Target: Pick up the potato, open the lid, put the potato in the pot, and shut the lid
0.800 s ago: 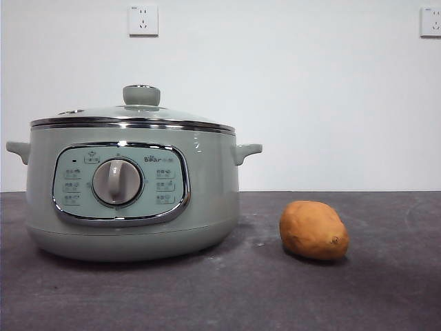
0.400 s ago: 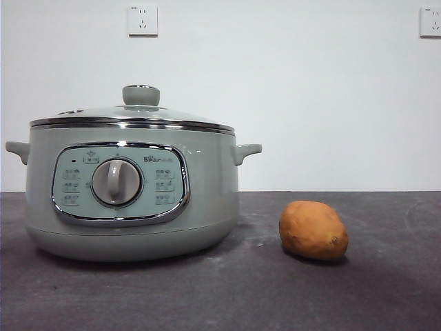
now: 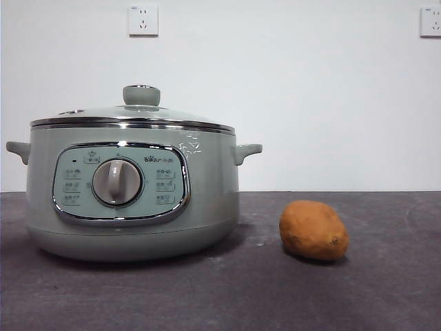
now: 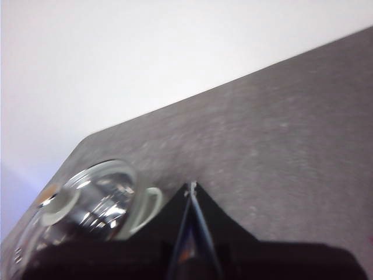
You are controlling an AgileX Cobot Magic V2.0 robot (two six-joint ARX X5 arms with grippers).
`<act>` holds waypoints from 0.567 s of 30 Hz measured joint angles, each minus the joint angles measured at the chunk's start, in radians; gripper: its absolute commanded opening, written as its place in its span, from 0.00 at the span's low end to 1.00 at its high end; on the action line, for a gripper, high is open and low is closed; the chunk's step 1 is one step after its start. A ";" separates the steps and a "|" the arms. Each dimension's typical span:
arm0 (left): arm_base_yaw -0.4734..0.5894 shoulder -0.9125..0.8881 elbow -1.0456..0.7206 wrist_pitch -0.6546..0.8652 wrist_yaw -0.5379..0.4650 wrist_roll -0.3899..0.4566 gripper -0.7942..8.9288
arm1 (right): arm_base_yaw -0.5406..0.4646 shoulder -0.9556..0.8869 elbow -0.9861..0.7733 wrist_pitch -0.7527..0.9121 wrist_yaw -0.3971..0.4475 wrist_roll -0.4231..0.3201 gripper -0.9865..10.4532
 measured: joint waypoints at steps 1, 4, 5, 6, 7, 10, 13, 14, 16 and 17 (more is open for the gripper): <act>0.000 0.027 0.026 -0.007 0.007 0.003 0.08 | 0.000 0.029 0.030 -0.013 -0.022 -0.014 0.07; 0.000 0.113 0.100 -0.020 0.088 0.014 0.08 | 0.000 0.126 0.123 -0.071 -0.105 -0.063 0.07; 0.000 0.147 0.128 -0.030 0.132 0.019 0.08 | 0.000 0.165 0.155 -0.092 -0.144 -0.079 0.07; 0.000 0.174 0.148 -0.037 0.165 0.024 0.08 | 0.000 0.194 0.176 -0.105 -0.177 -0.092 0.09; 0.000 0.200 0.166 -0.047 0.198 0.026 0.08 | 0.000 0.220 0.195 -0.118 -0.210 -0.103 0.10; 0.000 0.285 0.212 -0.060 0.311 0.033 0.09 | 0.000 0.300 0.229 -0.156 -0.308 -0.133 0.18; 0.000 0.359 0.235 -0.061 0.414 0.034 0.30 | 0.000 0.351 0.232 -0.171 -0.356 -0.144 0.40; 0.000 0.384 0.237 -0.066 0.435 0.034 0.39 | 0.000 0.364 0.232 -0.175 -0.356 -0.145 0.50; 0.000 0.406 0.237 -0.072 0.451 0.034 0.45 | 0.000 0.375 0.232 -0.183 -0.356 -0.148 0.59; 0.000 0.414 0.237 -0.072 0.454 0.034 0.44 | 0.000 0.378 0.232 -0.188 -0.355 -0.148 0.59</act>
